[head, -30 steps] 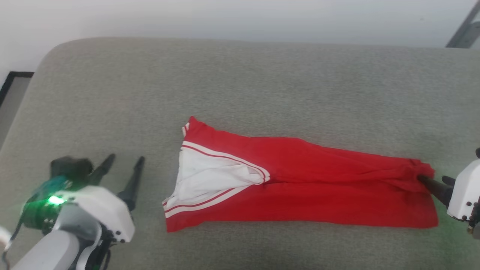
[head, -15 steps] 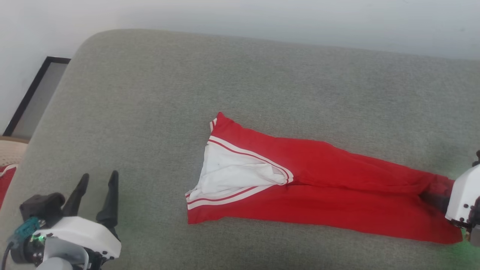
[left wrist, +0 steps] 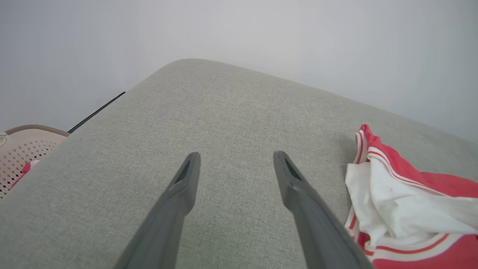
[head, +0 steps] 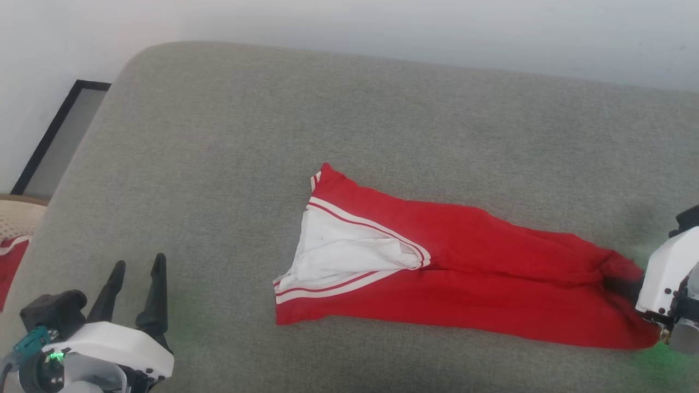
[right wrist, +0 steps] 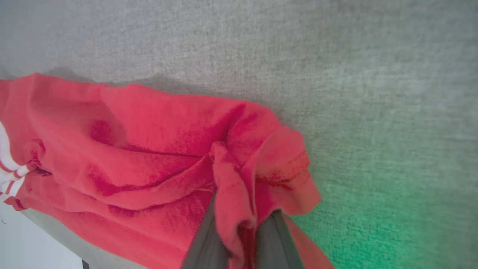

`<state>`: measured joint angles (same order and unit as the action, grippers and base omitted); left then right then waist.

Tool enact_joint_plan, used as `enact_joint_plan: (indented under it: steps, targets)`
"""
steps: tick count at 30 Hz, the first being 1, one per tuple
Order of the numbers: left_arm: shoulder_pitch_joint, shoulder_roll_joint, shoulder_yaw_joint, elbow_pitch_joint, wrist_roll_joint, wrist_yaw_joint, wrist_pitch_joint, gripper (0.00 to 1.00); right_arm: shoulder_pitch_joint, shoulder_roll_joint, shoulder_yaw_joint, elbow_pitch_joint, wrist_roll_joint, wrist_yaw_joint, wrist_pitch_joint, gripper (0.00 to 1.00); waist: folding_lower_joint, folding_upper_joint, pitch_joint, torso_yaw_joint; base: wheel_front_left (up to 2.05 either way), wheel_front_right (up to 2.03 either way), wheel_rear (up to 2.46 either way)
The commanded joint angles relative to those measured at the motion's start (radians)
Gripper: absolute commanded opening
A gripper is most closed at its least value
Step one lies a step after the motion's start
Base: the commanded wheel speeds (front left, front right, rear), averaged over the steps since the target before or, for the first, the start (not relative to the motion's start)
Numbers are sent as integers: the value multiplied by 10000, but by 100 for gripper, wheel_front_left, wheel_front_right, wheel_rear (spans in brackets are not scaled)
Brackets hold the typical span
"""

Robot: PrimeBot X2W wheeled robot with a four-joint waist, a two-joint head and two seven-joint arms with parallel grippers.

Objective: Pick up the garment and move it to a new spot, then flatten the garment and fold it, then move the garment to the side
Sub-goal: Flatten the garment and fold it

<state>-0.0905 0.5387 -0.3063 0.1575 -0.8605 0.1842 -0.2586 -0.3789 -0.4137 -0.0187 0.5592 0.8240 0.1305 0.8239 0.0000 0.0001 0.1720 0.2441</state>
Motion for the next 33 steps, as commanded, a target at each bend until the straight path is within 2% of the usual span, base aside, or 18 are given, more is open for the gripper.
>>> enact_joint_plan:
  steps: [1, 7, 13, 18, 22, 26, 33]
  targets:
    - [91, -47, 83, 7, 34, -71, -78, 100, 87, 177, 134, 142, 97, -1, 4, 0, 0, -1, -2, -69, 0, 0, 0]
    - [104, -184, 328, -20, 258, -218, -86, 100, 2, -695, -471, 229, 192, -14, -218, 0, 0, -1, 25, -357, 0, 0, 0]
    - [77, -289, 524, -12, 415, -352, -87, 100, -167, -1621, -1327, 688, -212, -9, -463, 0, 0, -1, 119, -615, 0, 0, 0]
    - [73, -421, 691, 12, 545, -440, -68, 100, -542, -2069, -1727, 1200, -495, -8, -698, 0, 0, -1, 198, -914, 0, 0, 0]
    - [84, -469, 784, 25, 606, -520, -69, 100, -711, -2088, -1556, 1129, -721, -8, -706, 0, 0, -1, 185, -1103, 0, 0, 0]
    - [121, -502, 827, 34, 634, -565, -69, 100, -677, -1821, -1299, 453, -554, -5, -600, 0, 0, -1, 119, -1230, 0, 0, 0]
    - [160, -515, 797, -25, 619, -604, -52, 100, -211, -1069, -602, -1974, -107, -2, -47, 0, 0, -1, -43, -1256, 0, 0, 0]
